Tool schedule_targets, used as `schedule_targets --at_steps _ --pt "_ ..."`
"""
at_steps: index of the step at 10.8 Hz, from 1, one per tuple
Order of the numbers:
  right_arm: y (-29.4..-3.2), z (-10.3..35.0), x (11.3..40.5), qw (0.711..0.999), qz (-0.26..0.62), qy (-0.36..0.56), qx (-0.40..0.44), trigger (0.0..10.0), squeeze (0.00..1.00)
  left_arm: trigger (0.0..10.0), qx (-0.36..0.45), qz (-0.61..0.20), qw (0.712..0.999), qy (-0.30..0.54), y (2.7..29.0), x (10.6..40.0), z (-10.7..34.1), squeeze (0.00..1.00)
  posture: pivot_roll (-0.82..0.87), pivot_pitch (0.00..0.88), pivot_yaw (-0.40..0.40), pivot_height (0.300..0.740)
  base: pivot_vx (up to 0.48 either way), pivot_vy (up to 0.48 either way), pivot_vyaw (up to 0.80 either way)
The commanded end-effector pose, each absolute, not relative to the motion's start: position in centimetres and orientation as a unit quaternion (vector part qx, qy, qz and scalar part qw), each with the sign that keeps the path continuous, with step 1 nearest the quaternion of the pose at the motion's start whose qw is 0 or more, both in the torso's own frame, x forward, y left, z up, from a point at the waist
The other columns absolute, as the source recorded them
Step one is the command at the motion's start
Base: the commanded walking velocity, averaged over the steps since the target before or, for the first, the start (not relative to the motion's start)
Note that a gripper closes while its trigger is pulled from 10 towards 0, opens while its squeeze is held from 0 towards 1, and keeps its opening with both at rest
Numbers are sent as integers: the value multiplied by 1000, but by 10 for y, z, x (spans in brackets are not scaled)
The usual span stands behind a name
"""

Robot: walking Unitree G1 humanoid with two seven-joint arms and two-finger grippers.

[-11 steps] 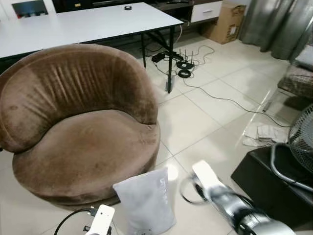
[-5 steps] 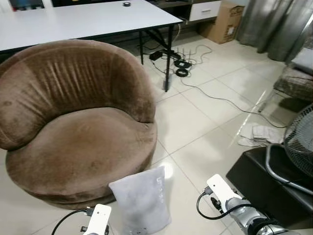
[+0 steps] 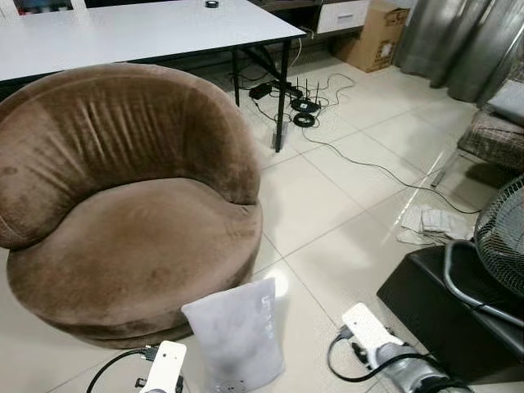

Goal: Move the pillow to the sofa from floor

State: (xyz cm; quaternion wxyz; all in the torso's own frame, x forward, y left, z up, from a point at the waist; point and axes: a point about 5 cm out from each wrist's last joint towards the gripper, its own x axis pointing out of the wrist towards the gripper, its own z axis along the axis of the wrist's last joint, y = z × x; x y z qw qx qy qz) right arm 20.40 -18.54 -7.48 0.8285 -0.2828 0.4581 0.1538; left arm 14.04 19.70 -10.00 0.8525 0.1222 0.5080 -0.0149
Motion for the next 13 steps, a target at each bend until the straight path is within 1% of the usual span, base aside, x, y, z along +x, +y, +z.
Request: schedule_targets --at_steps 1,5,8,10,12,13 --pt "-187 -74 204 828 151 455 -291 10000 0 10000 123 -22 839 529 196 130 -104 0 19 0 -71 740 0 0 0" --pt "-192 -70 211 828 146 449 -302 10000 0 10000 123 -22 840 528 196 132 -104 0 21 0 -71 740 0 0 0" --pt "-192 -71 209 829 142 449 -302 10000 0 10000 127 -23 840 527 196 131 -104 0 27 0 -65 740 0 0 0" --pt "-196 -79 191 826 142 456 -301 10000 0 10000 129 -25 839 528 195 131 -104 0 17 0 -61 740 0 0 0" --pt "-193 -86 179 823 145 463 -296 10000 0 10000 130 -26 840 526 194 131 -104 0 14 0 -59 740 0 0 0" --pt "-188 -91 168 822 148 470 -286 10000 0 10000 130 -27 841 525 194 132 -104 0 14 0 -59 740 0 0 0"
